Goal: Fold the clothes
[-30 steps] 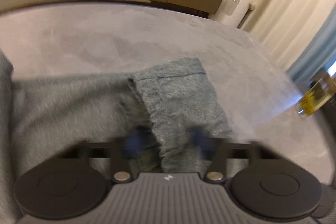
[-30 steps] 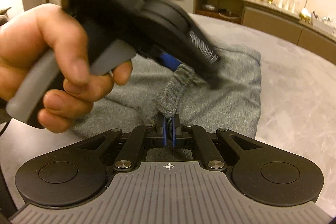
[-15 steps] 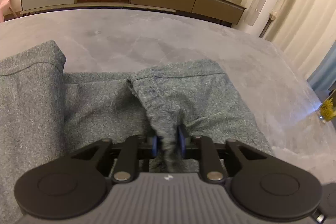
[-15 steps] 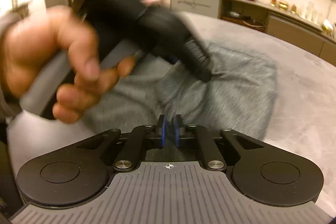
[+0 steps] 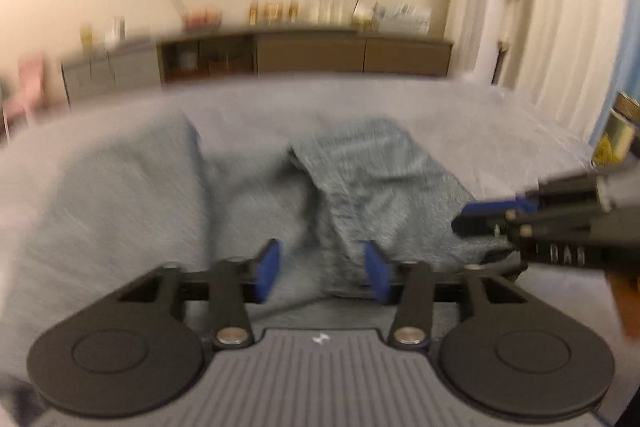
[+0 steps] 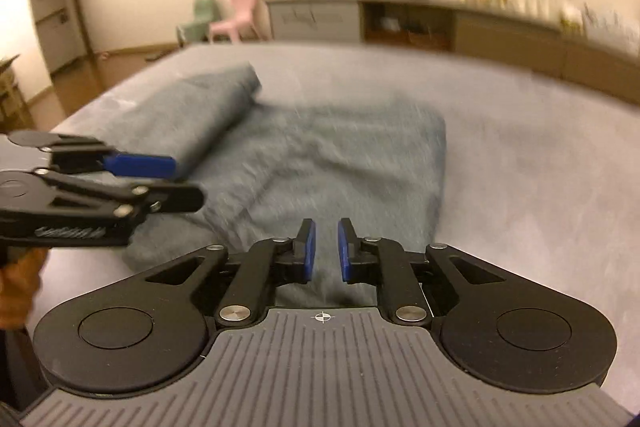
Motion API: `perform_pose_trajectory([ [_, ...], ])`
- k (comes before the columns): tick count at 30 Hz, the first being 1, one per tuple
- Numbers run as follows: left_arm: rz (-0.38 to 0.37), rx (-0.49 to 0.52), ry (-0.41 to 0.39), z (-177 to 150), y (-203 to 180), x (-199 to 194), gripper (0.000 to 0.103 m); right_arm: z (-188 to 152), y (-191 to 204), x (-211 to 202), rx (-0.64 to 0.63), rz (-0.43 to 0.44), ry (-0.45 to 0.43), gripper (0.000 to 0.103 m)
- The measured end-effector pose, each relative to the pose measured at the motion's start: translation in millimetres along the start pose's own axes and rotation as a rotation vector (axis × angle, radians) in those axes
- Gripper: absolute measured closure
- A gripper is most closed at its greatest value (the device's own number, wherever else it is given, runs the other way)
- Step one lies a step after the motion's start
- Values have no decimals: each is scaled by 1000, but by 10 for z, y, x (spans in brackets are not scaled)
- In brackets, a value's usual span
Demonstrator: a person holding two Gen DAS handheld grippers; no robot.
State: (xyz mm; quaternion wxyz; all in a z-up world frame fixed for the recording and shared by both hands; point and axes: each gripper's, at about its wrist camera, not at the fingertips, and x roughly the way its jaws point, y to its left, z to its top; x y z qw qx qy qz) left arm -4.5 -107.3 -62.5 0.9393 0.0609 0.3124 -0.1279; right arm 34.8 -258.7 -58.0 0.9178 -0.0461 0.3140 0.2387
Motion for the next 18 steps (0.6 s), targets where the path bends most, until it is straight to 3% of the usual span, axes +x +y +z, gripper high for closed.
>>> perform_pose_trajectory([
  [2, 55, 22, 56, -101, 127, 58, 54, -7, 38, 132, -6, -15, 62, 91],
  [4, 80, -46, 126, -225, 341, 127, 63, -55, 66, 261, -14, -34, 128, 92],
  [9, -9, -132, 142, -129, 466, -41, 62, -108, 81, 271, -5, -39, 116, 89],
  [10, -45, -147, 137, -72, 453, -117, 60, -102, 57, 278, 11, -40, 110, 82],
  [11, -80, -157, 116, 10, 409, -194, 58, -86, 8, 176, 53, -60, 63, 65],
  [12, -115, -159, 87, 108, 356, -269, 49, -109, -8, 122, 92, -91, 14, 54],
  [13, -150, -158, 62, 217, 308, -324, 38, -102, -74, 14, 148, -142, -38, 37],
  [14, -181, -157, 48, 333, 255, -329, 33, -109, -122, -44, 196, -174, -58, 31],
  [16, -240, -139, 45, 579, 129, -232, 19, -151, -213, -22, 260, -189, -23, 34],
  [18, -291, -88, 68, 844, -32, 4, 15, -230, -219, 124, 253, -170, 61, 49],
])
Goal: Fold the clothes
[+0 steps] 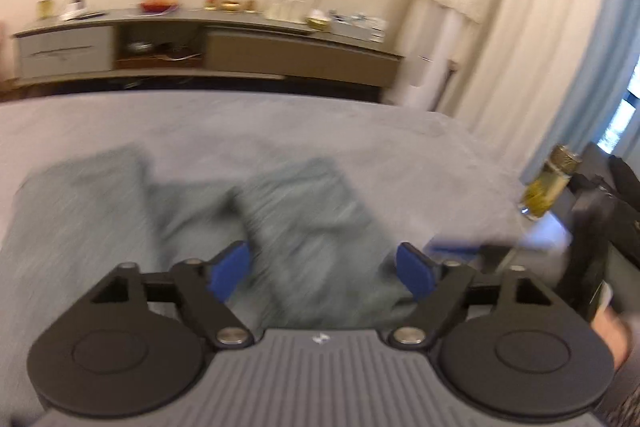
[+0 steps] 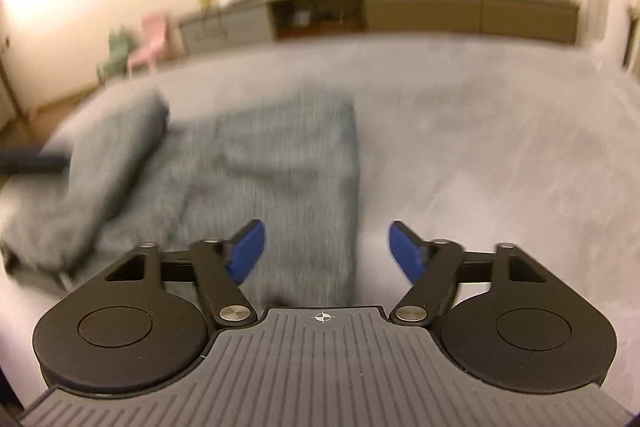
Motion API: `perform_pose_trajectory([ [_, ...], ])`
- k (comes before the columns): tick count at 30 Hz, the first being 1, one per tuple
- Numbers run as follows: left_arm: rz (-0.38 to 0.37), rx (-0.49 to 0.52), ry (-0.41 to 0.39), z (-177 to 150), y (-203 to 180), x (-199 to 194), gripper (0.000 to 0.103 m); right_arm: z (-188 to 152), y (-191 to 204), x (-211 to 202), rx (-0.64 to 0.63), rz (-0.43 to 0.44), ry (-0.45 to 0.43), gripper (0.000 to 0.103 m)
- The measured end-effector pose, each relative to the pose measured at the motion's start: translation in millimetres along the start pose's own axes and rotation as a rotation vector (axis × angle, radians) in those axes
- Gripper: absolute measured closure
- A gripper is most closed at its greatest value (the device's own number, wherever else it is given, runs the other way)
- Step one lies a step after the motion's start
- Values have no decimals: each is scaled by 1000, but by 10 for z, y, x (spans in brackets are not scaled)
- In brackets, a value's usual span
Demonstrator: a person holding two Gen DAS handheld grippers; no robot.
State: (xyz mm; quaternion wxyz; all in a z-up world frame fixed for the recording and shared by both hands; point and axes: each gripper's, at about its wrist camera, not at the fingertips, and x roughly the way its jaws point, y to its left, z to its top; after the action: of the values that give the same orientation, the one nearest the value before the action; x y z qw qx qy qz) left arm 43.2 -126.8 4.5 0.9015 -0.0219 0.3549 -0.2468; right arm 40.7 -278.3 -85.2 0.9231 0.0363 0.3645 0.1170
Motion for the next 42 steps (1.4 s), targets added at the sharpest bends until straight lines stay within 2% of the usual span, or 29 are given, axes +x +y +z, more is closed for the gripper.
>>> perform_pose_trajectory([
  [1, -15, 27, 23, 115, -56, 139, 15, -42, 18, 49, -17, 8, 32, 76],
  [2, -17, 47, 53, 240, -97, 316, 15, -63, 53, 41, -45, 6, 27, 89],
  [3, -23, 58, 83, 333, -93, 487, 15, -82, 90, 29, -74, 3, 20, 97],
  [7, -66, 59, 209, 486, -126, 961, 16, -132, 382, -245, -273, -48, -129, 101],
  [10, -85, 79, 338, 478, -93, 1297, 17, -203, 587, -410, -364, -30, -212, 101],
  [11, -66, 85, 359, 445, -54, 1357, 24, -219, 627, -452, -375, -13, -228, 101],
  [12, -46, 83, 365, 410, -6, 1372, 62, -218, 636, -463, -367, 8, -227, 101],
  [13, -30, 73, 363, 378, 51, 1360, 96, -217, 645, -474, -360, 29, -226, 100],
  [15, -55, 13, 311, 360, 212, 1188, 97, -205, 632, -514, -330, 80, -230, 96],
  [16, -69, -2, 271, 385, 292, 1024, 97, -189, 612, -568, -304, 119, -247, 85],
  [17, -87, -32, 230, 419, 415, 828, 97, -175, 585, -668, -267, 163, -280, 79],
  [19, -120, -102, 145, 486, 753, 407, 97, -155, 535, -866, -205, 262, -337, 73],
  [20, -113, -128, 105, 490, 996, 180, 97, -167, 546, -916, -198, 300, -353, 64],
  [22, -63, -183, 41, 457, 1518, -233, 97, -194, 575, -1006, -188, 374, -382, 60],
  [24, 31, -254, 47, 279, 2075, -428, 94, -268, 752, -854, -230, 390, -321, 60],
  [25, 72, -298, 70, 161, 2319, -466, 81, -306, 842, -776, -251, 396, -288, 60],
  [27, 166, -341, 102, -108, 2585, -516, 66, -423, 1072, -521, -323, 371, -195, 60],
  [29, 183, -393, 74, -343, 2710, -623, 56, -550, 1287, -295, -409, 361, -127, 65],
  [31, 198, -458, 53, -538, 2757, -656, 53, -648, 1441, -166, -479, 361, -91, 68],
  [33, 194, -496, 44, -647, 2761, -644, 53, -643, 1520, -77, -527, 317, -63, 74],
  [35, 171, -511, 44, -713, 2693, -615, 50, -535, 1413, 41, -540, 209, -42, 72],
  [37, 103, -471, 72, -716, 2451, -525, 49, -360, 1130, 89, -491, 22, -66, 72],
  [38, 40, -422, 94, -697, 2279, -452, 49, -275, 987, 110, -466, -71, -78, 72],
  [39, -22, -382, 104, -677, 2125, -402, 53, -219, 834, 91, -440, -159, -90, 72],
  [40, -53, -370, 88, -657, 2043, -403, 57, -159, 670, 39, -390, -211, -87, 72],
  [41, -70, -370, 63, -635, 1993, -428, 57, -102, 509, -91, -308, -226, -93, 72],
  [42, -87, -370, 37, -613, 1944, -453, 57, -78, 402, -271, -232, -201, -113, 72],
])
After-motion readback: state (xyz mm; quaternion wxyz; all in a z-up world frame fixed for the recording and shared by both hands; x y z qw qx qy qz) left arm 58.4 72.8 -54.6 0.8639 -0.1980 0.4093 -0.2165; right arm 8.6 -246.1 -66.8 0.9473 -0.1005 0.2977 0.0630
